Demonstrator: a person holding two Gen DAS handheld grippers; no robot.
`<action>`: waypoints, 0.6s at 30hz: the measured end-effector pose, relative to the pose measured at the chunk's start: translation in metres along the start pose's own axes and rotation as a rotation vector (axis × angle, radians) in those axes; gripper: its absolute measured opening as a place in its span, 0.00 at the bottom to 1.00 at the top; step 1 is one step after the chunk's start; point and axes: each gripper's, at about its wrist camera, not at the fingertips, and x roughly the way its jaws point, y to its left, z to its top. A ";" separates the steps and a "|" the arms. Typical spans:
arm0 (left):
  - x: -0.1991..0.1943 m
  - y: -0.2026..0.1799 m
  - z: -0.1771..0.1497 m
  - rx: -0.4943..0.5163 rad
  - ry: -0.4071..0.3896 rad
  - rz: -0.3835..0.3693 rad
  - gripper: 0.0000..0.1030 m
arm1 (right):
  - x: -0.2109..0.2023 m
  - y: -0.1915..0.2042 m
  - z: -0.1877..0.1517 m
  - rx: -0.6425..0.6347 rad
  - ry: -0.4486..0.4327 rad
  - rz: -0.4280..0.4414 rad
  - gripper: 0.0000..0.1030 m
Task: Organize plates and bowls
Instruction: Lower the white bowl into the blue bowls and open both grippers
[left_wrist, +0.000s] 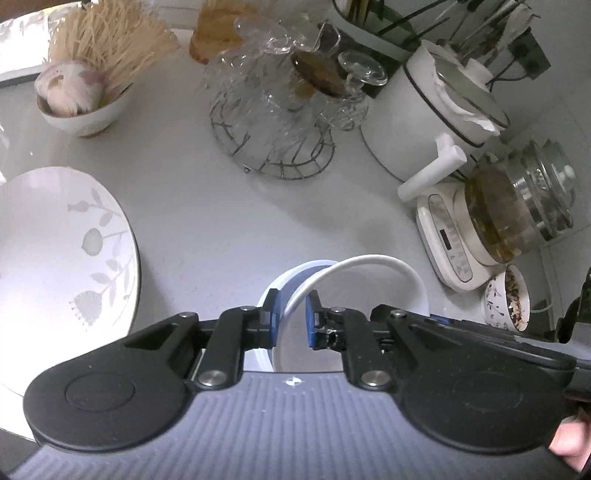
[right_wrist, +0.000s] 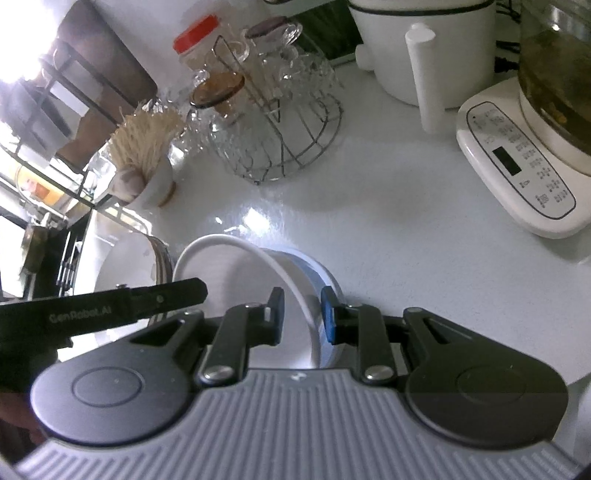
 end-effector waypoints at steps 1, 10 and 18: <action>0.001 0.001 0.000 -0.004 0.004 -0.003 0.15 | 0.000 -0.001 0.001 0.001 0.002 0.000 0.24; 0.004 0.006 0.000 -0.036 0.002 0.024 0.40 | -0.001 -0.011 0.008 0.024 0.010 0.019 0.32; 0.007 0.019 -0.005 -0.084 -0.003 0.033 0.49 | 0.001 -0.021 0.006 0.053 0.008 0.016 0.58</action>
